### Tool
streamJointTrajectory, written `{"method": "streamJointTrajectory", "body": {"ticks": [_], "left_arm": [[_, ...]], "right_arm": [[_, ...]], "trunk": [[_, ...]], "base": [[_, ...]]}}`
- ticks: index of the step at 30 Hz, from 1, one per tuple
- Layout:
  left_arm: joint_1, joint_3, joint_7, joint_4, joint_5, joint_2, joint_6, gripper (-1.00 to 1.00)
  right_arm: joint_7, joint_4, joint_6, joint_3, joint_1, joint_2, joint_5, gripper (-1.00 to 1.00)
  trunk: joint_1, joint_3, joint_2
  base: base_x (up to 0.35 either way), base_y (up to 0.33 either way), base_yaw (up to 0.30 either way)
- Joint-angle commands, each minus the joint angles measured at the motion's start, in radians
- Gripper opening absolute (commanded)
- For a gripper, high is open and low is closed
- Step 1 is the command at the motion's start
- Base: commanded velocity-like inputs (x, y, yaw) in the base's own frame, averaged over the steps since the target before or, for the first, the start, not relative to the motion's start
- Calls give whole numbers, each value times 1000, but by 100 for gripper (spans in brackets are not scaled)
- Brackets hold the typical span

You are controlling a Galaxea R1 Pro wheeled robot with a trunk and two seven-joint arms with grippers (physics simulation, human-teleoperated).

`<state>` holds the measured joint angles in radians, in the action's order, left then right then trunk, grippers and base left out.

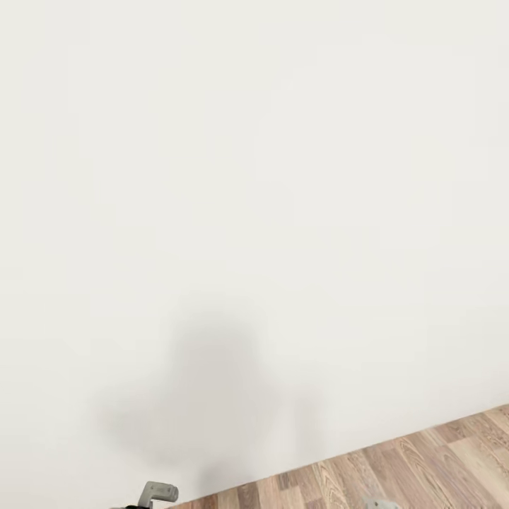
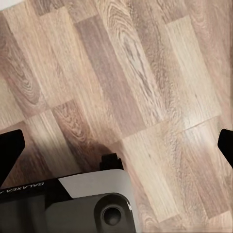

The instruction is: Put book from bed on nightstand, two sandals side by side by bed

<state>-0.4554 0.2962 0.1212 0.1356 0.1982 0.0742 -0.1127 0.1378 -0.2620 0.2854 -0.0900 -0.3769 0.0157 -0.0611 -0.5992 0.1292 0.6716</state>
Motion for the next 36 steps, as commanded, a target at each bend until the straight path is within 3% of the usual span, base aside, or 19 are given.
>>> {"method": "streamJointTrajectory", "body": {"ticks": [1, 24, 36], "left_arm": [[0, 8, 2, 2, 10, 1, -6, 100], [0, 8, 0, 5, 11, 1, 0, 100], [-1, 7, 0, 6, 13, 1, 53, 100]], "right_arm": [[3, -2, 4, -2, 0, 0, -6, 100], [5, -1, 5, -4, 0, 2, -6, 100], [5, -2, 5, -5, 0, 4, -6, 100]], "trunk": [[0, 2, 1], [0, 2, 1], [0, 2, 1]], "base": [[3, 0, -294], [1, 0, -296], [0, 0, -293]]}}
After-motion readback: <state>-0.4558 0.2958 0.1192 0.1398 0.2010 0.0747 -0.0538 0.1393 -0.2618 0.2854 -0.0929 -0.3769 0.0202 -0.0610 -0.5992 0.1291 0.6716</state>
